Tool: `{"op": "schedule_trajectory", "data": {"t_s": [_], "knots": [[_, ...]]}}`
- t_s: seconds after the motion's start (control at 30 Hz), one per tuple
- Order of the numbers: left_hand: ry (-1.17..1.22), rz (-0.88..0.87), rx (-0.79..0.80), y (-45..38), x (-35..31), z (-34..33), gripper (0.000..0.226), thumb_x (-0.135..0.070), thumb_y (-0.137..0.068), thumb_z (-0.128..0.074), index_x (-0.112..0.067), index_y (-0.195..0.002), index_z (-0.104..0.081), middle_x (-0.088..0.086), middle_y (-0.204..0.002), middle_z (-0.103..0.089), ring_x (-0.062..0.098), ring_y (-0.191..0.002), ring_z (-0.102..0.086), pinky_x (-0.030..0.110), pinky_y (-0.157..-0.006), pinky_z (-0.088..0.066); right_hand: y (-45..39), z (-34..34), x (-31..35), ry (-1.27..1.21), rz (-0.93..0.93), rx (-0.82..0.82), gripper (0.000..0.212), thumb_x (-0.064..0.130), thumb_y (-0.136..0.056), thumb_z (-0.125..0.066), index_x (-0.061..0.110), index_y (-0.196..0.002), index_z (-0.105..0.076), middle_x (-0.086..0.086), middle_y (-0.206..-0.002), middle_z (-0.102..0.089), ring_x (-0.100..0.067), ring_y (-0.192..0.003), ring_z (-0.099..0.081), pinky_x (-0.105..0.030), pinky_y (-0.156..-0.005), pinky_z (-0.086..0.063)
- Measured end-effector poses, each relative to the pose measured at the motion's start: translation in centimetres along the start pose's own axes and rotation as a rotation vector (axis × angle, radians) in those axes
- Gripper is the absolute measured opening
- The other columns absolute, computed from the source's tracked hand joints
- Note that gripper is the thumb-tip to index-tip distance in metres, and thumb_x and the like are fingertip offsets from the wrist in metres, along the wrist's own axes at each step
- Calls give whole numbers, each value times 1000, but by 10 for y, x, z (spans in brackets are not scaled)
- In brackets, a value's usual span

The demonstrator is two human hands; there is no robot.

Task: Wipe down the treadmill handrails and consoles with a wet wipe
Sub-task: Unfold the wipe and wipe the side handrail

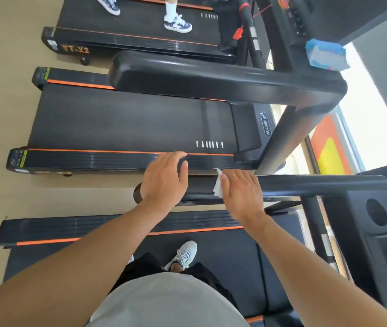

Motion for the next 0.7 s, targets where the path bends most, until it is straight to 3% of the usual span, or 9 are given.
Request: {"op": "schedule_trajectory", "data": {"t_s": [0.1,0.2,0.33,0.4,0.47,0.53,0.6,0.7], "knots": [[-3,36,8,-2,1,-2,31,-27,-103,-47,-20,-128,-63,-5,-122,-69,20,-117,-61,39,-92,-47,-8,-9,45,14,99,18,42,32,-106,-27,21,-99,-68,4,-88,-67,-25,-85,-61,-39,-85,-44],[78,49,-22,-1,1,-2,31,-22,-105,-41,-20,-126,-64,-5,-119,-70,20,-114,-61,39,-92,-48,-9,-16,87,-59,232,-35,27,28,-99,-41,20,-91,-65,4,-78,-64,-25,-72,-60,-38,-74,-48],[115,12,-45,1,5,0,43,-32,-104,-28,-19,-125,-63,-6,-116,-71,21,-109,-62,42,-91,-50,-5,-12,63,-19,336,-21,40,34,-108,-31,21,-120,-67,6,-103,-69,-22,-90,-62,-37,-86,-47],[124,-4,-64,-1,7,0,43,-33,-104,-28,-18,-124,-64,-5,-113,-72,22,-106,-64,43,-89,-52,-1,-6,30,13,252,-24,49,37,-109,-22,22,-125,-65,6,-108,-68,-23,-98,-62,-40,-92,-44],[139,-5,-81,1,7,-2,37,-30,-104,-34,-17,-120,-65,-6,-110,-72,22,-103,-65,42,-86,-52,8,-5,-6,30,27,-37,55,39,-110,-14,23,-129,-63,6,-114,-67,-24,-110,-61,-43,-106,-38],[144,-31,-88,2,6,-2,33,-31,-102,-40,-17,-114,-67,-6,-104,-73,22,-99,-65,42,-83,-53,17,-10,-26,21,-229,-83,62,45,-109,-7,22,-140,-56,5,-135,-60,-23,-133,-49,-45,-123,-20],[137,-60,-88,3,6,1,29,-29,-100,-44,-18,-107,-70,-6,-100,-73,22,-97,-66,42,-80,-54,22,-17,-13,-18,-372,-110,64,45,-109,-5,20,-150,-46,3,-151,-48,-23,-149,-30,-45,-128,-4],[103,-78,-84,0,7,4,21,-25,-101,-50,-19,-103,-70,-7,-98,-73,21,-96,-66,39,-78,-53,27,-20,40,-105,-244,-110,56,36,-109,-16,15,-152,-44,-2,-157,-44,-27,-152,-25,-48,-127,-7]]}}
Point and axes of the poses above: each hand's wrist, its own y-axis away from the middle knuckle, its own z-axis out of the back of the hand, x = y × z, the point moved 1 cm from there along -y, towards the middle knuckle
